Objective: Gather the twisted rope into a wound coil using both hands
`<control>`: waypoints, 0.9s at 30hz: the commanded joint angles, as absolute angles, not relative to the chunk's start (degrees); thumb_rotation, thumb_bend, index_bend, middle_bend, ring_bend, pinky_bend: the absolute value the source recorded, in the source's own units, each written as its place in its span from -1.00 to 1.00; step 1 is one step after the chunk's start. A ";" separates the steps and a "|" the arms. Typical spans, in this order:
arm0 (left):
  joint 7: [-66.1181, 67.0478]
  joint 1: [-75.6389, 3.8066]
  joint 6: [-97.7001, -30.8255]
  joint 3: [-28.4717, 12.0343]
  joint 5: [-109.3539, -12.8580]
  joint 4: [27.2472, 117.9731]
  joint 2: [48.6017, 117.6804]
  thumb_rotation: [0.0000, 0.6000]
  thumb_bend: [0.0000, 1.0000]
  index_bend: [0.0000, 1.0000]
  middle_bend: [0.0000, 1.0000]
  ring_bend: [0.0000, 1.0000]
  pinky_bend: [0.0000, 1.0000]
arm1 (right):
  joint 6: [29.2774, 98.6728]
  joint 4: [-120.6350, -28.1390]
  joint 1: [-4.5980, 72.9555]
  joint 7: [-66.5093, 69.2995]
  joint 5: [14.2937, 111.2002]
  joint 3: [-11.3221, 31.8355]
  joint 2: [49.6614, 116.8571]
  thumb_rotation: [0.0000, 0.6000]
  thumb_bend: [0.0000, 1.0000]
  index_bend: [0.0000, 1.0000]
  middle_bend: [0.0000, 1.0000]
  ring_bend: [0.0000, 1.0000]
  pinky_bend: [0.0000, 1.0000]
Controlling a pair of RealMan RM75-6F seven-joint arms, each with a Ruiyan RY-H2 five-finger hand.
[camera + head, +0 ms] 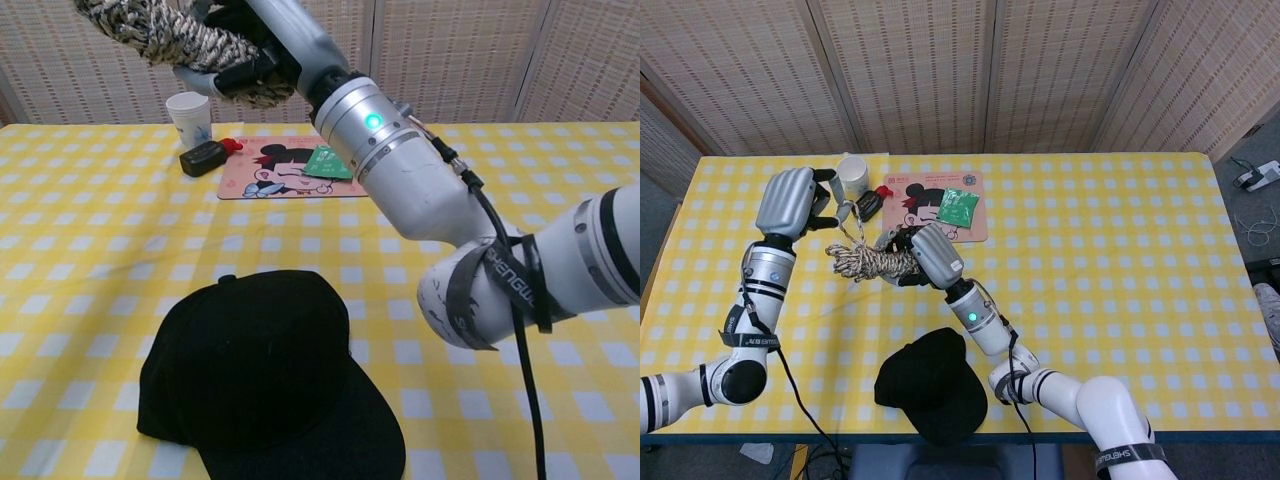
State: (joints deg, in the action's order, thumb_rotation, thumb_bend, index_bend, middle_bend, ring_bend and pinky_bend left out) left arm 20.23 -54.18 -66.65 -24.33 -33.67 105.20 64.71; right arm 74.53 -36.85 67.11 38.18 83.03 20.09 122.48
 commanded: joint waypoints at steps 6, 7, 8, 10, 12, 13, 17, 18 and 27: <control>25.26 -55.46 -67.32 -23.42 -29.20 103.92 64.49 1.00 -0.30 0.45 1.00 1.00 1.00 | 74.61 -37.29 66.99 38.61 83.29 20.17 122.45 1.00 -0.53 0.95 0.50 0.30 0.35; 26.16 -55.61 -67.71 -23.13 -28.92 103.66 64.63 1.00 -0.30 0.45 1.00 1.00 1.00 | 74.61 -37.35 66.97 38.61 83.30 20.20 122.47 1.00 -0.53 0.95 0.50 0.30 0.35; 26.80 -55.72 -67.93 -22.97 -28.59 103.52 64.71 1.00 -0.30 0.44 1.00 1.00 1.00 | 74.60 -37.39 66.95 38.63 83.34 20.18 122.46 1.00 -0.53 0.95 0.50 0.30 0.35; 28.02 -55.96 -67.94 -22.70 -27.65 103.43 64.68 1.00 -0.30 0.42 1.00 1.00 1.00 | 74.67 -37.49 66.91 38.69 83.45 20.14 122.47 1.00 -0.53 0.95 0.50 0.30 0.35; 29.35 -56.25 -67.88 -22.49 -26.37 103.43 64.52 1.00 -0.30 0.39 1.00 1.00 1.00 | 74.73 -37.62 66.89 38.81 83.49 20.20 122.48 1.00 -0.53 0.95 0.50 0.30 0.36; 30.06 -56.41 -67.94 -22.37 -25.81 103.39 64.49 1.00 -0.30 0.37 1.00 1.00 1.00 | 74.74 -37.70 66.89 38.86 83.53 20.23 122.46 1.00 -0.53 0.95 0.50 0.30 0.36; 32.15 -56.81 -67.98 -21.86 -24.37 103.33 64.30 1.00 -0.30 0.25 1.00 1.00 1.00 | 74.89 -37.91 66.80 38.97 83.66 20.28 122.38 1.00 -0.53 0.95 0.50 0.30 0.36; 32.51 -56.88 -67.75 -21.77 -24.03 103.39 64.14 1.00 -0.30 0.20 1.00 1.00 1.00 | 74.94 -37.96 66.77 39.00 83.67 20.29 122.37 1.00 -0.53 0.95 0.50 0.30 0.36; 34.48 -57.29 -66.35 -21.46 -21.22 103.59 62.79 1.00 -0.32 -0.46 1.00 0.95 1.00 | 75.02 -38.48 66.36 38.99 83.93 20.17 121.98 1.00 -0.53 0.96 0.50 0.30 0.36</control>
State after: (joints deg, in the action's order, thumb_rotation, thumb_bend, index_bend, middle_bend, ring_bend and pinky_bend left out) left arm 34.31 -57.22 -66.47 -21.50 -21.46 103.57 62.94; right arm 75.01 -38.46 66.37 38.98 83.91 20.19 122.00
